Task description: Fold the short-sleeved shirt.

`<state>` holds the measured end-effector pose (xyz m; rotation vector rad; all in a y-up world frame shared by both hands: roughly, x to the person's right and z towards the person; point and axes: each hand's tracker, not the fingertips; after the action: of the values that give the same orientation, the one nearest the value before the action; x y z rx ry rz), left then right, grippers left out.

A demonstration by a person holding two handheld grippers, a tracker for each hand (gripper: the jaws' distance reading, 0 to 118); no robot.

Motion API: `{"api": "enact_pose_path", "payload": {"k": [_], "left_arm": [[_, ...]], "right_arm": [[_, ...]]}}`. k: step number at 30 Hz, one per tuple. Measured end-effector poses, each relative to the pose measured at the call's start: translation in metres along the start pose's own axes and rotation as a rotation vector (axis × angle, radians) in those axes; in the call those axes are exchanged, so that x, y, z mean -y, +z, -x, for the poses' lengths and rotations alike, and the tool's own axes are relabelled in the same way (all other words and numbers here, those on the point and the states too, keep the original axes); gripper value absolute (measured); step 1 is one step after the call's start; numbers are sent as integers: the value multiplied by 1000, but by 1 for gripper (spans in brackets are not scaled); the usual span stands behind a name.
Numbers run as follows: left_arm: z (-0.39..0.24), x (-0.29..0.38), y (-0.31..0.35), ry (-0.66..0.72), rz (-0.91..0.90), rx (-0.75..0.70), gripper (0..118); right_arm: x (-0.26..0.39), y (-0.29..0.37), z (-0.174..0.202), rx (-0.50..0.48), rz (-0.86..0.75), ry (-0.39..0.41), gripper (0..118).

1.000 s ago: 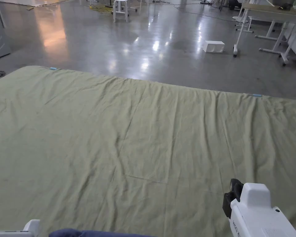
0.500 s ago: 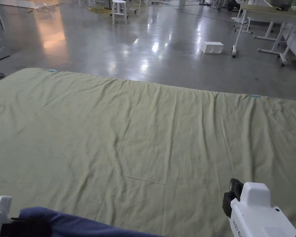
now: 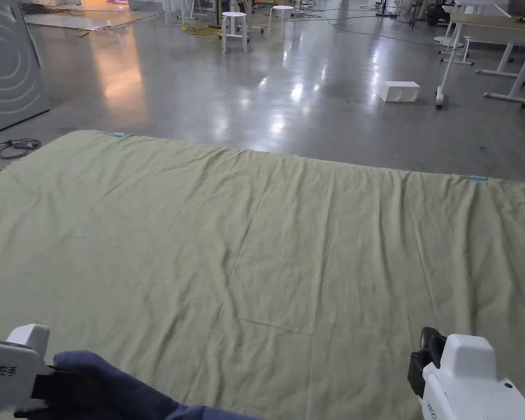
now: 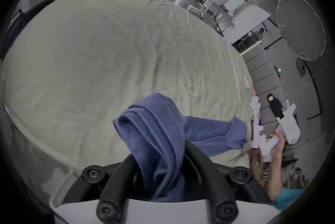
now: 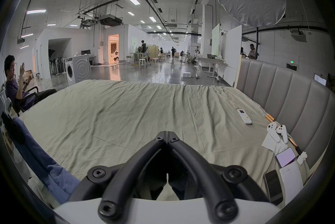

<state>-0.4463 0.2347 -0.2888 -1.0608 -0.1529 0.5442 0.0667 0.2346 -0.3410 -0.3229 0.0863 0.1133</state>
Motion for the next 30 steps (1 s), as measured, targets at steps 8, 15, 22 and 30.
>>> {"api": "enact_pose_path", "payload": {"k": [8,15,22,30], "left_arm": [[-60,21,-35,7,36,101,10],[-92,43,-109,-10,97,46,10],[-107,69,-173,-34,162,-95,10],[-116,72,-177,-50,162,-109,39]], "right_arm": [[6,2,-7,9,13,-23,0],[12,5,-17,29,31,-50,0],[16,9,-25,40,34,-46,0],[18,9,-28,55,47,-50,0]]}}
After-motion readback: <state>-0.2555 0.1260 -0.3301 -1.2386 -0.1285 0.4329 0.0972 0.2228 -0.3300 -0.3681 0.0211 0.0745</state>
